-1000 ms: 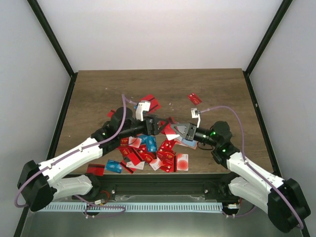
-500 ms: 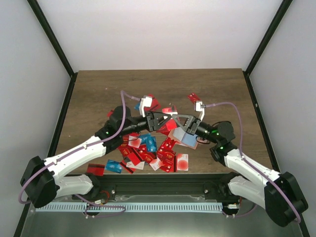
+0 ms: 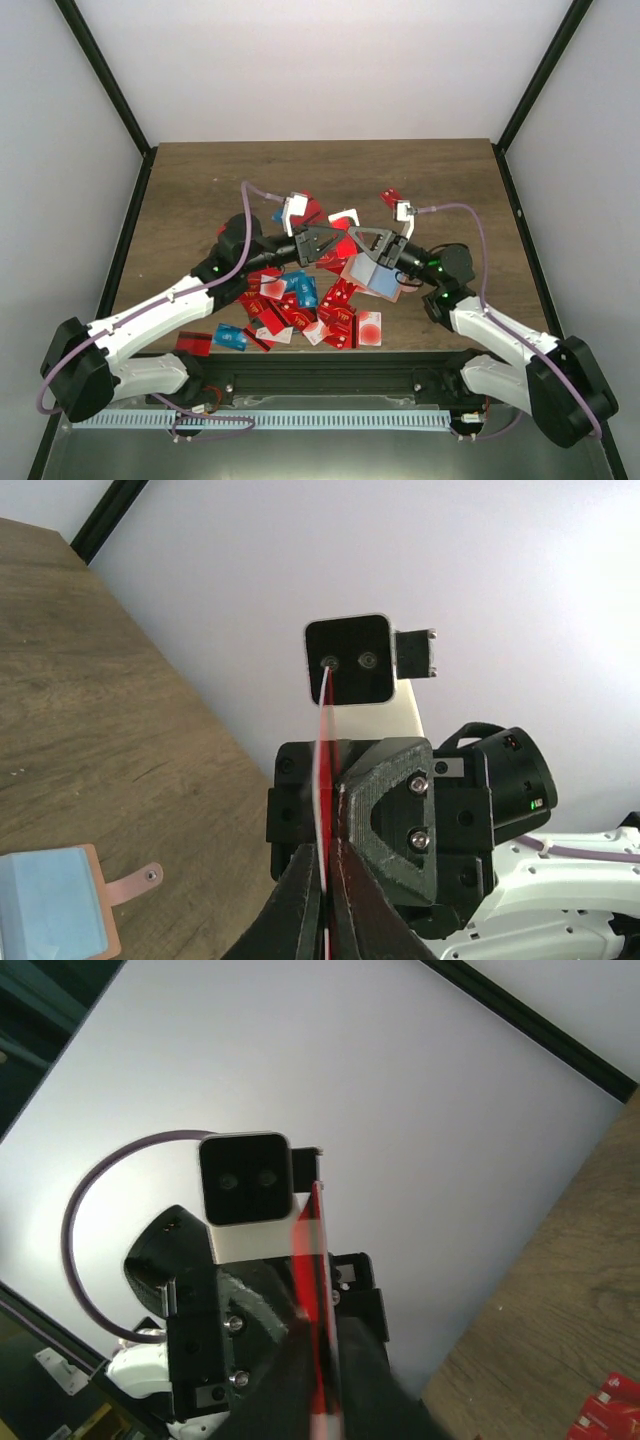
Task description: Put the credit cards into the card holder
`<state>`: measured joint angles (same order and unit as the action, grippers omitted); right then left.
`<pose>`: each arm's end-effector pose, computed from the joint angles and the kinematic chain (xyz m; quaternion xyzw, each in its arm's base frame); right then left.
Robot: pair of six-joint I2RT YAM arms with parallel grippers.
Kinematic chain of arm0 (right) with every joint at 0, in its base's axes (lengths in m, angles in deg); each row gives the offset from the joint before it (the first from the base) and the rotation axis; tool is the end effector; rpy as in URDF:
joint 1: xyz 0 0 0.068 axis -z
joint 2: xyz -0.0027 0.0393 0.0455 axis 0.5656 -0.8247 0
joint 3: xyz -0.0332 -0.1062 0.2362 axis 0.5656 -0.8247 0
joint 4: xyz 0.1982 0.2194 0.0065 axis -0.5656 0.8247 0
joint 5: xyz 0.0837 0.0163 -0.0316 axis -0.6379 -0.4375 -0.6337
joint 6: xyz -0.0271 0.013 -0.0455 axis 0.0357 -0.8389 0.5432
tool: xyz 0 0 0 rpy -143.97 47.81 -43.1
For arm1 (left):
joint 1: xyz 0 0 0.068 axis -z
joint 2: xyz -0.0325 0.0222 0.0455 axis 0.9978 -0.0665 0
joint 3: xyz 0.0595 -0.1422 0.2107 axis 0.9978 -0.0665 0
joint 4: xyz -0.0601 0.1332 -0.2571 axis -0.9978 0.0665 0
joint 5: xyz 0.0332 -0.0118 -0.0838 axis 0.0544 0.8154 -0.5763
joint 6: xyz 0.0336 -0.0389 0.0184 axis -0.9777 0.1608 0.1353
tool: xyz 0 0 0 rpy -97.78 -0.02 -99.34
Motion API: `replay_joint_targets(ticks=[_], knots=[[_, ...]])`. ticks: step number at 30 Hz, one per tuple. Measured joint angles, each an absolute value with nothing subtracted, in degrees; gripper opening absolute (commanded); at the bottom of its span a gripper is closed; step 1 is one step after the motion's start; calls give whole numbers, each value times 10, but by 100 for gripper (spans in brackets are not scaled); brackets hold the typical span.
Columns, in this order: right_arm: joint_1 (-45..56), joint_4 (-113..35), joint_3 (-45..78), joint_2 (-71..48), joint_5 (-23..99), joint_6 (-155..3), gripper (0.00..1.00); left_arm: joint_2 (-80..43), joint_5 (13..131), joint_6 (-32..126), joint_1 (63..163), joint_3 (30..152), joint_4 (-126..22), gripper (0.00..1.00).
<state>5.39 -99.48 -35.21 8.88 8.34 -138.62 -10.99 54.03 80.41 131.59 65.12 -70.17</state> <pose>0.2105 0.1422 0.2512 -0.0654 0.5858 0.7128 0.3800 0.2098 -0.2360 0.2988 0.1637 0.6930 -0.5990 0.3663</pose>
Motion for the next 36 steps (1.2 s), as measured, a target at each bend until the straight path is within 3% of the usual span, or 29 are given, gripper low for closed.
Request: replay_joint_targets(ticks=[1,3,8,15,26,36], knots=[[56,-992,-351,89,79,-1383,38,-110,540,804,1316,651,-701,4],[68,-957,-345,93,71,-1374,50,-112,543,801,1316,653,-694,4],[134,-731,-304,136,93,-1290,52,-162,548,773,1305,693,-650,4],[156,-418,-269,149,231,-1175,55,-307,513,722,1287,765,-618,4],[159,-252,-292,64,337,-1135,47,-547,441,632,1285,925,-519,4],[162,-255,-323,-11,353,-1123,24,-616,430,602,1285,971,-478,4]])
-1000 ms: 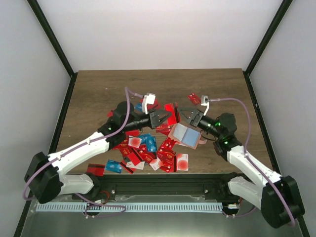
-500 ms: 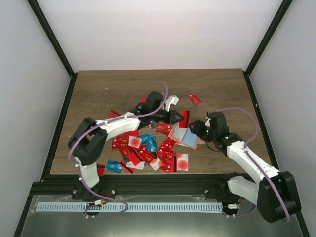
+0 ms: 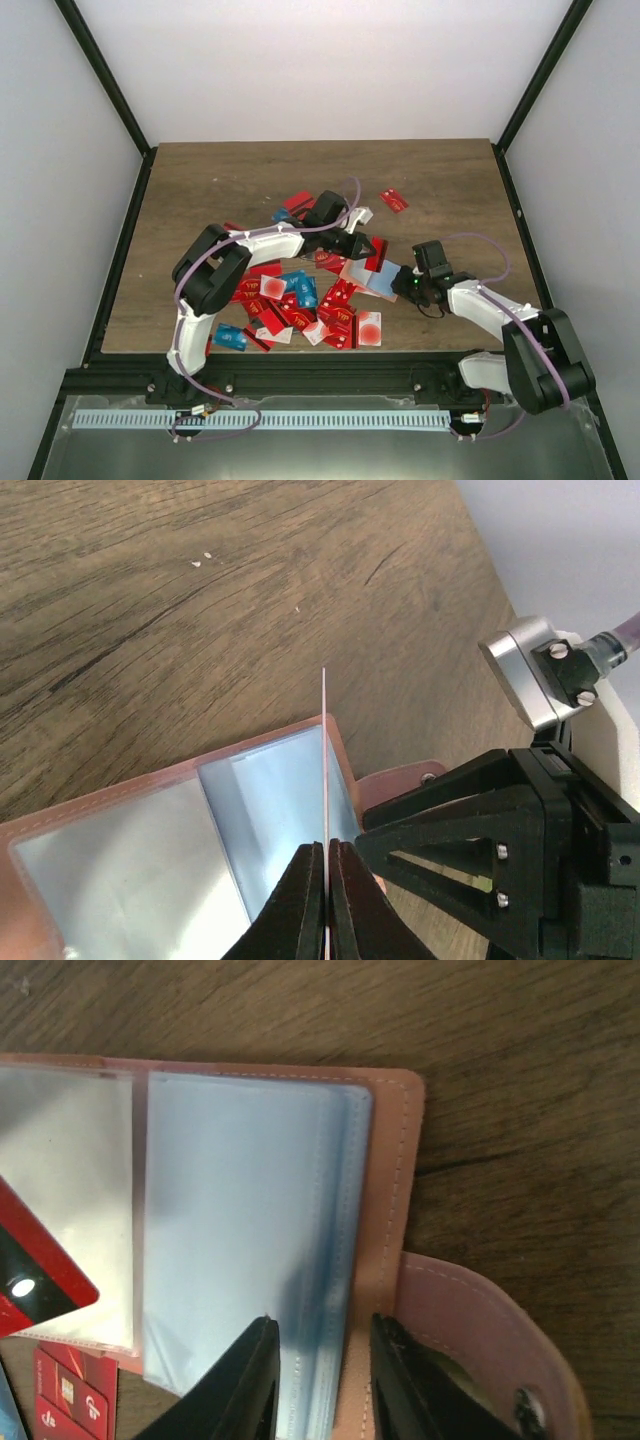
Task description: Put the credit cards into the card holder
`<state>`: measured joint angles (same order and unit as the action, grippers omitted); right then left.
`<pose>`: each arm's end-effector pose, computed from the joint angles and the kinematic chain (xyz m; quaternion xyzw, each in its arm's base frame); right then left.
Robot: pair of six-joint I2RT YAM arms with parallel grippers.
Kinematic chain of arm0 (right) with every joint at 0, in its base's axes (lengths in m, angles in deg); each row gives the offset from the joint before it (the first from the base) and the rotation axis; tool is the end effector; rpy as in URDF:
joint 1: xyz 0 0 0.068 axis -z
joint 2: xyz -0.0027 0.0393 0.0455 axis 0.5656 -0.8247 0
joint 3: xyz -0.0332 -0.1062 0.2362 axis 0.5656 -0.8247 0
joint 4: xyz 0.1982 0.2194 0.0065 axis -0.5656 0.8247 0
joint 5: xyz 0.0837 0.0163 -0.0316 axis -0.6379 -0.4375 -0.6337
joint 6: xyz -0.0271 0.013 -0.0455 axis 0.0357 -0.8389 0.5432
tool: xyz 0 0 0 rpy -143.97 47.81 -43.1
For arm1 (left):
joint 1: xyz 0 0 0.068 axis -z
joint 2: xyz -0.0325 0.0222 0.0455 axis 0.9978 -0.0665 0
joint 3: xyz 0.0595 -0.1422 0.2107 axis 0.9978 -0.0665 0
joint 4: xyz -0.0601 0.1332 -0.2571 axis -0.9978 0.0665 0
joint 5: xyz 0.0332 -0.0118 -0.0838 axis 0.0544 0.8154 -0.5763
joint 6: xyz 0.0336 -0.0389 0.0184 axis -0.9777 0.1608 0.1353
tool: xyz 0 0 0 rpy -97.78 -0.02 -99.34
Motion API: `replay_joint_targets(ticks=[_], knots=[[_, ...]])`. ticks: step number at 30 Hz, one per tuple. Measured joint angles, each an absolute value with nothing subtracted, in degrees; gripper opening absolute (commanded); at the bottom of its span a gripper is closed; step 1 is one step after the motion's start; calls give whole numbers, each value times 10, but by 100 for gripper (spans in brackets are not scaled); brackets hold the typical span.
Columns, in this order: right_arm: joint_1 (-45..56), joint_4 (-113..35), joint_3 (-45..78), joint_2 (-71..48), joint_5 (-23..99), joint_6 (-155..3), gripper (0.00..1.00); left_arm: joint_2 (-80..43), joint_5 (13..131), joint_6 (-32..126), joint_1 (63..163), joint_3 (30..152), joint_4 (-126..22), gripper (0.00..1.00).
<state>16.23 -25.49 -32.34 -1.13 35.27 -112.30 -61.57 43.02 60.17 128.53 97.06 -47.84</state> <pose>0.2240 0.0806 0.1043 0.1846 0.9414 0.2105 0.1879 0.3328 -0.3334 0.1318 0.2626 0.8343 -0.4575 0.1604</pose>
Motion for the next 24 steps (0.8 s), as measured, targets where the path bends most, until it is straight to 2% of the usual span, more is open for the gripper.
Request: replay_joint_targets(ticks=[2,9,24], knots=[[164,-262,-324,-17,353,-1123,20,-621,432,596,1285,974,-474,4],[167,-273,-326,-24,357,-1119,15,-634,444,585,1281,982,-467,4],[168,-288,-333,-24,361,-1113,14,-647,467,578,1273,989,-455,4]])
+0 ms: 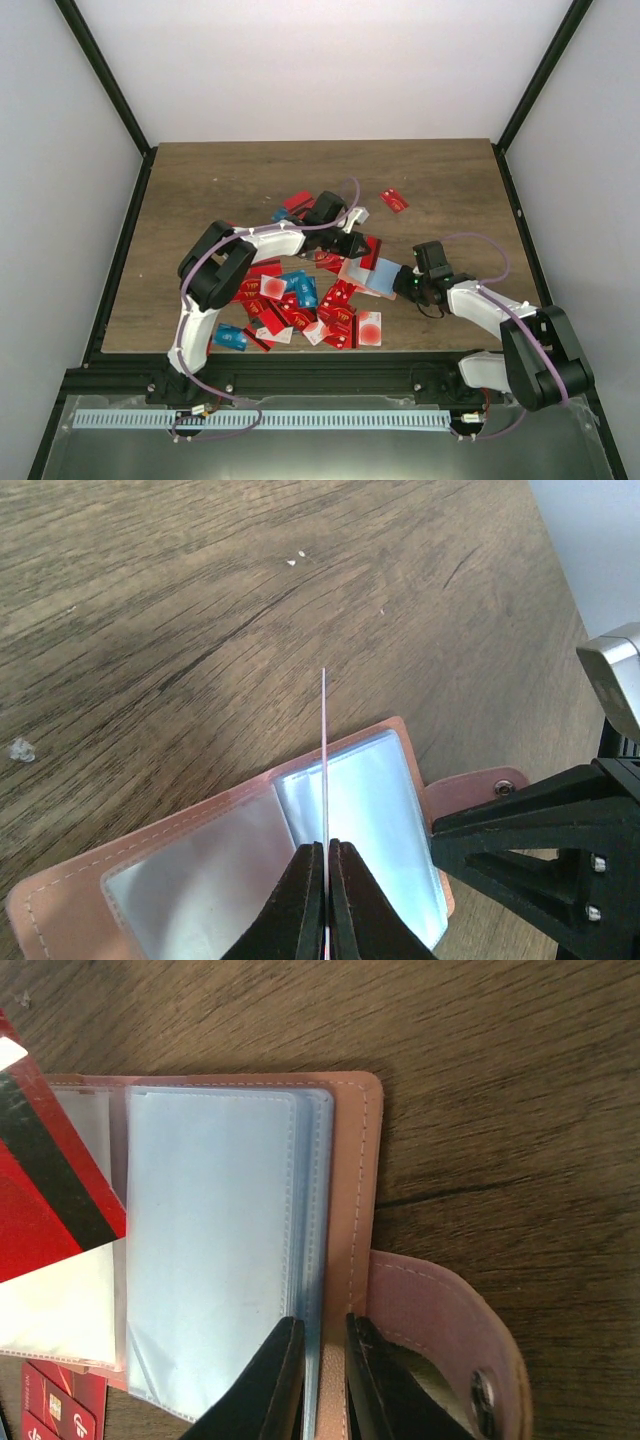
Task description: Put the credit cards into the card holder
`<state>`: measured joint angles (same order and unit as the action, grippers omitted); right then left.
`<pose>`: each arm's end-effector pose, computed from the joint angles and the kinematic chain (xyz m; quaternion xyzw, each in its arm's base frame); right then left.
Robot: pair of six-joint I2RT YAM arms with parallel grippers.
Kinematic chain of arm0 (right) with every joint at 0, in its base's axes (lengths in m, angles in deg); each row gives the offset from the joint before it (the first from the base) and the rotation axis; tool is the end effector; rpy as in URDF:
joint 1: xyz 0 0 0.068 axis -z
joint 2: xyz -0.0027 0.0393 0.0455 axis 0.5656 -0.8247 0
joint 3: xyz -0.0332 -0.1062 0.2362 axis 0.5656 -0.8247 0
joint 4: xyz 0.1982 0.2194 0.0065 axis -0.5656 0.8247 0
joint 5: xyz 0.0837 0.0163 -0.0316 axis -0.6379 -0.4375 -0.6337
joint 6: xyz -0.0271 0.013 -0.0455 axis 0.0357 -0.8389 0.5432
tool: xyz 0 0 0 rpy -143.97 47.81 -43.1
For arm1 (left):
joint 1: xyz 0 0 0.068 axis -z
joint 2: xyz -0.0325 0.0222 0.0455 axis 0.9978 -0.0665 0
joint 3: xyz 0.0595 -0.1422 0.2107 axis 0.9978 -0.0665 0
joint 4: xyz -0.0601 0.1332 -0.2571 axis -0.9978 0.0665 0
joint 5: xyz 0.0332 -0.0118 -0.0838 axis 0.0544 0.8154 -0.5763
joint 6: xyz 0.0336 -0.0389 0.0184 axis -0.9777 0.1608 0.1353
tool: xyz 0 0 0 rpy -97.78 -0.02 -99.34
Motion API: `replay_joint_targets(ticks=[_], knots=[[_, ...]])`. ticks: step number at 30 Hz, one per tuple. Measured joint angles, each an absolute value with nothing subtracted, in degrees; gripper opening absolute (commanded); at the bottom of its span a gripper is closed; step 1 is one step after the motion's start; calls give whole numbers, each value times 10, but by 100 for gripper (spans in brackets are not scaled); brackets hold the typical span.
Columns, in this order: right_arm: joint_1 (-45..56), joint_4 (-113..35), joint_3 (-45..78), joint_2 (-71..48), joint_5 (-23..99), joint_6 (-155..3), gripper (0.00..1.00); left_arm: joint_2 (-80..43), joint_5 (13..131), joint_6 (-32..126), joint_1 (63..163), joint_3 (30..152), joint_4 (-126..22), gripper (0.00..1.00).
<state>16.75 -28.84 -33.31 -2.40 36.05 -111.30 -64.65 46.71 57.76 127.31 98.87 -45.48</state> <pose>0.2258 0.0784 0.0977 0.1812 0.9399 0.2069 0.2022 0.3450 -0.3282 0.1138 0.2540 0.8556 -0.4189 0.1674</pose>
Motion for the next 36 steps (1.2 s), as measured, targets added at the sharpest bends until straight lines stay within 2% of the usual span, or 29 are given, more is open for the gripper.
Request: replay_joint_targets(ticks=[22,36], knots=[[171,-296,-337,-24,356,-1113,13,-658,432,688,1273,957,-502,4],[171,-302,-339,-26,354,-1111,13,-658,388,716,1273,954,-471,4]])
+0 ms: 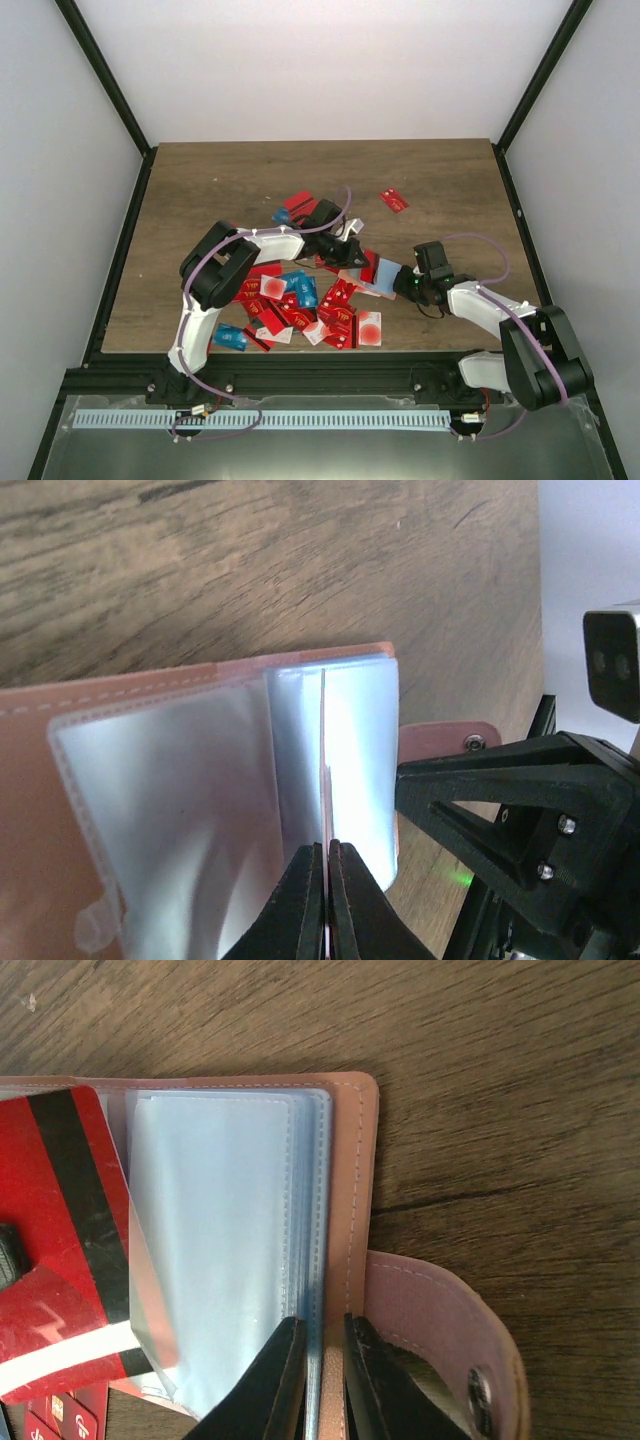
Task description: Put the credit cards into the card holder
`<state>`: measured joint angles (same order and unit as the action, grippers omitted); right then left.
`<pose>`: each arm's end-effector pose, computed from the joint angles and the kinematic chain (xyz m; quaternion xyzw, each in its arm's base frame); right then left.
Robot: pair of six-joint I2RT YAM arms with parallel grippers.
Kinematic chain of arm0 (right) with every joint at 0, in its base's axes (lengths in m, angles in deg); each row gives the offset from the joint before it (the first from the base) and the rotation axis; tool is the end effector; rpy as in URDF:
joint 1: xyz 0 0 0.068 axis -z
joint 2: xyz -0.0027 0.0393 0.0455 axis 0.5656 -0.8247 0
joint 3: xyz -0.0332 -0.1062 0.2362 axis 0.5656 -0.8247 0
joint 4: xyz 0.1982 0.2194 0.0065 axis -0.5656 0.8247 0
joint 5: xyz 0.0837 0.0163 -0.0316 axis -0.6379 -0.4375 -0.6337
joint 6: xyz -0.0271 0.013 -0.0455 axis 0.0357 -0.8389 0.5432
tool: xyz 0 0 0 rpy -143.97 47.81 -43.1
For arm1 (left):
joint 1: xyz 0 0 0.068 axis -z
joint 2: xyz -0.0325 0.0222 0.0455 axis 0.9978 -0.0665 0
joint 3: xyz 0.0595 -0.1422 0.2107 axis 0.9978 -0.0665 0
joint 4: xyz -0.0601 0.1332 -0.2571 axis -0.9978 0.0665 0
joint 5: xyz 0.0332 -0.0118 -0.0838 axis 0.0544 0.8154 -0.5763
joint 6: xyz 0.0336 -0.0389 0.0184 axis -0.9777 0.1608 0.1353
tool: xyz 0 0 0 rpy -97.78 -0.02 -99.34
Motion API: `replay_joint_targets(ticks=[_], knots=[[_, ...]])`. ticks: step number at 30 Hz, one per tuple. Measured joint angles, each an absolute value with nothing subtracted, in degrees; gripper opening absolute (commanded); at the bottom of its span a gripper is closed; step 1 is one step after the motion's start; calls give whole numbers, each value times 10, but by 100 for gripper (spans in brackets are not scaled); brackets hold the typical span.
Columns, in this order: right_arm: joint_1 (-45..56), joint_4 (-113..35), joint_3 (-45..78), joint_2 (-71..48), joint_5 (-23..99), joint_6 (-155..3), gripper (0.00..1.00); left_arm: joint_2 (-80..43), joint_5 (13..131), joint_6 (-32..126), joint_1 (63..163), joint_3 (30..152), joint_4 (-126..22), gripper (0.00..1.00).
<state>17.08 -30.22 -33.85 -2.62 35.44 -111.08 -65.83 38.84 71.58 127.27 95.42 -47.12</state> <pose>0.2259 0.0773 0.0956 0.1798 0.9383 0.2127 0.2051 0.3322 -0.3219 0.0898 0.1644 0.8677 -0.4663 0.0520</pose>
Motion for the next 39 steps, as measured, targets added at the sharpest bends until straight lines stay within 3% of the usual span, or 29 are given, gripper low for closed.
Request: replay_joint_targets(ticks=[39], knots=[[176,-327,-338,-45,332,-1100,14,-738,346,666,1271,1100,-279,4]])
